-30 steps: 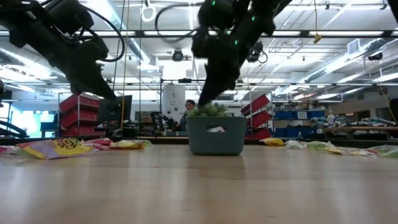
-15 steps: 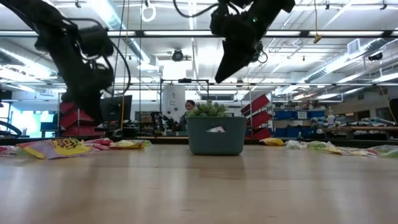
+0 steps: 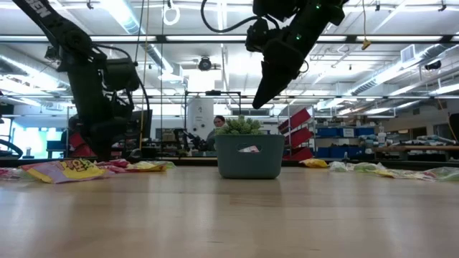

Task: Sort candy
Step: Put the red candy pack into the blue bin

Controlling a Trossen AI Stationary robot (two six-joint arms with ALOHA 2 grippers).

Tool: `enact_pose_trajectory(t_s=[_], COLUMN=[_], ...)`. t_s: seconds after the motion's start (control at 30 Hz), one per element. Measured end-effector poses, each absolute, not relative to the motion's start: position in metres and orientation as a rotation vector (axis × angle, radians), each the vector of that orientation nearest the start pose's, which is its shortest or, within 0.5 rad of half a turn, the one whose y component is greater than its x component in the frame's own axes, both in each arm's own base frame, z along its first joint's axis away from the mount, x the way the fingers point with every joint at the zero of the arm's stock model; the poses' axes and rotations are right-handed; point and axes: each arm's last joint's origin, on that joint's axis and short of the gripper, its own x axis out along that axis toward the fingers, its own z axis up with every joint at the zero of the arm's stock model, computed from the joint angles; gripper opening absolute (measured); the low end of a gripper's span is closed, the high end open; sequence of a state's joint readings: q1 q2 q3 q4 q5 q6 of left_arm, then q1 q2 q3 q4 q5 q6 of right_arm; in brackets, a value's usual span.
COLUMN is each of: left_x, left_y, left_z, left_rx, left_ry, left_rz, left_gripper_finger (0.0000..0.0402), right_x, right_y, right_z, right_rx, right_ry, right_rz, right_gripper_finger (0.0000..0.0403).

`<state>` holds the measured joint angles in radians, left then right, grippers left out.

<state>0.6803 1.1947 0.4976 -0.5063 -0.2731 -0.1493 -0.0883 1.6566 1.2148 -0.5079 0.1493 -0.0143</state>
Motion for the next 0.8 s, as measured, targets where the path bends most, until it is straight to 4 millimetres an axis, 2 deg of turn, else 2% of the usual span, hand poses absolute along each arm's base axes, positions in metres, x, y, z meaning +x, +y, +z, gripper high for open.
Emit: enact_pose_trajectory(t_s=[0.13, 0.27, 0.4, 0.6, 0.8], left_x=[0.139, 0.141, 0.142, 0.143, 0.142], left_y=[0.126, 0.128, 0.129, 0.131, 0.131], left_z=[0.143, 0.137, 0.135, 0.135, 0.141], left_rx=[-0.384, -0.373, -0.372, -0.311, -0.285], left_ry=[1.174, 1.204, 1.216, 1.208, 1.183], left_rz=[0.952, 0.94, 0.93, 0.928, 0.941], left_gripper_finger=[0.0183, 0.0184, 0.014, 0.0018, 0.0003], right_x=[0.345, 0.345, 0.345, 0.345, 0.344], right_y=[-0.035, -0.035, -0.035, -0.035, -0.035], right_z=[0.238, 0.238, 0.238, 0.238, 0.24], right_rx=[-0.055, -0.056, -0.056, -0.056, -0.056], right_ry=[0.947, 0.946, 0.946, 0.946, 0.941], right_rz=[-0.206, -0.206, -0.206, -0.206, -0.206], right_gripper_finger=[0.016, 0.0157, 0.0154, 0.0154, 0.0149])
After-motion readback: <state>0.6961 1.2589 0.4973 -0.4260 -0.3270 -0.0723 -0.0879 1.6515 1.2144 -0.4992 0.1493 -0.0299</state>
